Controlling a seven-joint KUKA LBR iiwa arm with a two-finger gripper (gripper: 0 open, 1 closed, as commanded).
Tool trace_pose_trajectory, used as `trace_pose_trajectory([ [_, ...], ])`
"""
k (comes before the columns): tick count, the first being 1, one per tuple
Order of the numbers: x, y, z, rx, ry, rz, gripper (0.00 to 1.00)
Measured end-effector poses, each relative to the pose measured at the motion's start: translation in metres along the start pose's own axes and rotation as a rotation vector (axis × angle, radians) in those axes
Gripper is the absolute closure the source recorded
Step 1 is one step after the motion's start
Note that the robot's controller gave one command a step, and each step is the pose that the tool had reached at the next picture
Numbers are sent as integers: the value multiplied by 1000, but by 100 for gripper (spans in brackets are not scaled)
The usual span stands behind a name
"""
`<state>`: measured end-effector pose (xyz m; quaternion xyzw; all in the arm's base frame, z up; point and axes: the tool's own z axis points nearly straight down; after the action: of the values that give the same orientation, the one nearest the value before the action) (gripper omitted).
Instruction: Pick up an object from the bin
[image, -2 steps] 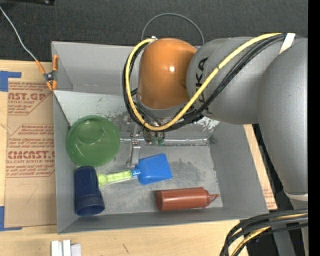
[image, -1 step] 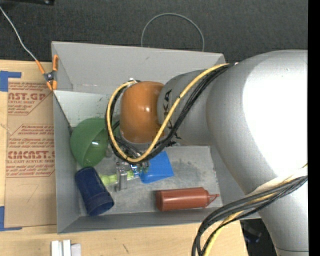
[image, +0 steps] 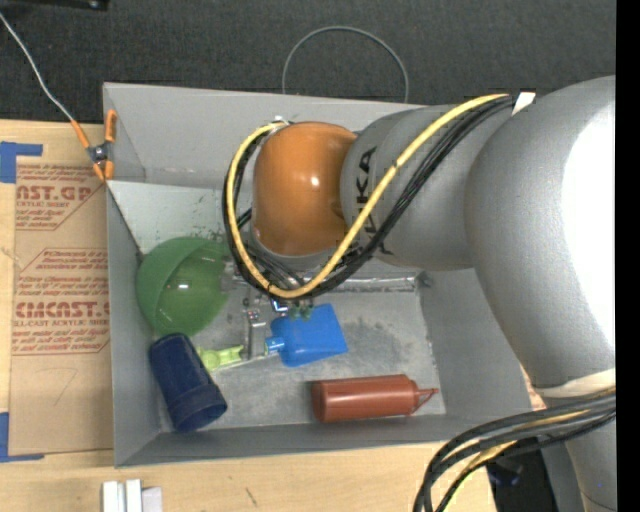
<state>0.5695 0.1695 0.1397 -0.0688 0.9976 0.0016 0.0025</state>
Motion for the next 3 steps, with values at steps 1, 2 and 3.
trace_pose_trajectory([
  [1,2,1,72,-1,11,2,0],
  [2,17,26,70,-1,0,-154,0],
  [3,1,2,72,-2,8,1,100],
])
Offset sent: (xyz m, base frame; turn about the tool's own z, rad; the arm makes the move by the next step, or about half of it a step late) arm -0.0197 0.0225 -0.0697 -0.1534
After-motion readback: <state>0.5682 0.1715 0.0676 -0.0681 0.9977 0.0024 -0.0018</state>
